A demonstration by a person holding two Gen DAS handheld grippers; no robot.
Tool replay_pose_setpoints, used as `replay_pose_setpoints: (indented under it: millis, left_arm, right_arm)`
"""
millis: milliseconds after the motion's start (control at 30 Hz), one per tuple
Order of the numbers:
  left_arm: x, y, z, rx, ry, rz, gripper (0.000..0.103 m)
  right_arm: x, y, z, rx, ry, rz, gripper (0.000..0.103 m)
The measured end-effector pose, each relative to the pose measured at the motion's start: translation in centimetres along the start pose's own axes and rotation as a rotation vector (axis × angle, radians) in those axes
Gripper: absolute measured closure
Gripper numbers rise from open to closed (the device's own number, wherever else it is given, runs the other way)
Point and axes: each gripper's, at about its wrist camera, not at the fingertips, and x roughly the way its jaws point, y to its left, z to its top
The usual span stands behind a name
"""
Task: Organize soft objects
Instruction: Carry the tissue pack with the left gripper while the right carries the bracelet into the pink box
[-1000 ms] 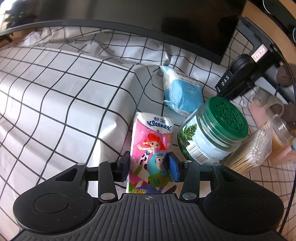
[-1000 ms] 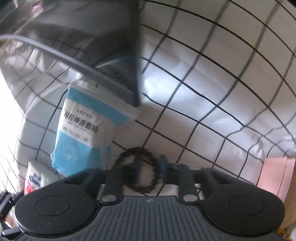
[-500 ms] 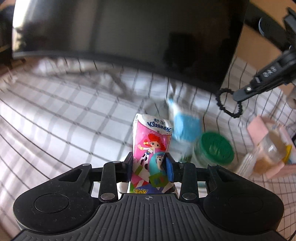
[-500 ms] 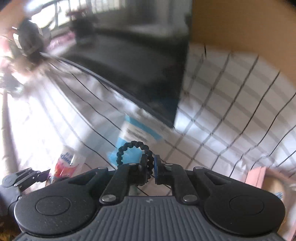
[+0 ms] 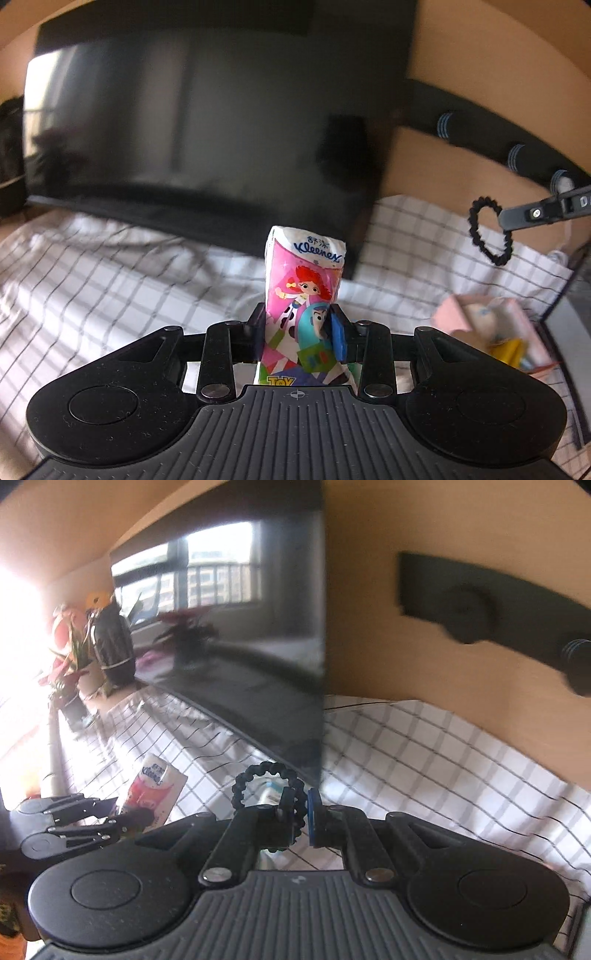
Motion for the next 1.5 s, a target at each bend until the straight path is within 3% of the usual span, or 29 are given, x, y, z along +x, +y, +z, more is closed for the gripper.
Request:
replay_pose_setpoints:
  millis: [500, 800, 1267, 1400, 1500]
  left_arm:
    - [6.4, -19.3, -0.1, 0.200, 0.134, -0.299, 0.065]
    - [11.2, -27.8, -2.5, 0.314, 0.257, -0.376, 0.065]
    - [17.4, -29.4, -2.9, 0.276, 0.359, -0.333, 0.064]
    - [19.1, -28.7, -2.5, 0.132, 0.362, -0.364, 0.063]
    - [20.7, -28.5, -2.3, 0.025, 0.418, -0.429, 0.060]
  right_arm:
    - [-8.4, -14.3, -10.1, 0.281, -0.060, -0.167, 0.096]
    - [-8.7, -19.4, -14.9, 0.427, -0.079, -0.218, 0.096]
    - [-4.8, -22.5, -15.2, 0.509, -0.108, -0.206, 0.096]
    - [-4.6, -22.9, -15.5, 0.503, -0.144, -0.298, 0.096]
    - [-4.5, -23.3, -15.8, 0.512, -0.153, -0.315, 0.096]
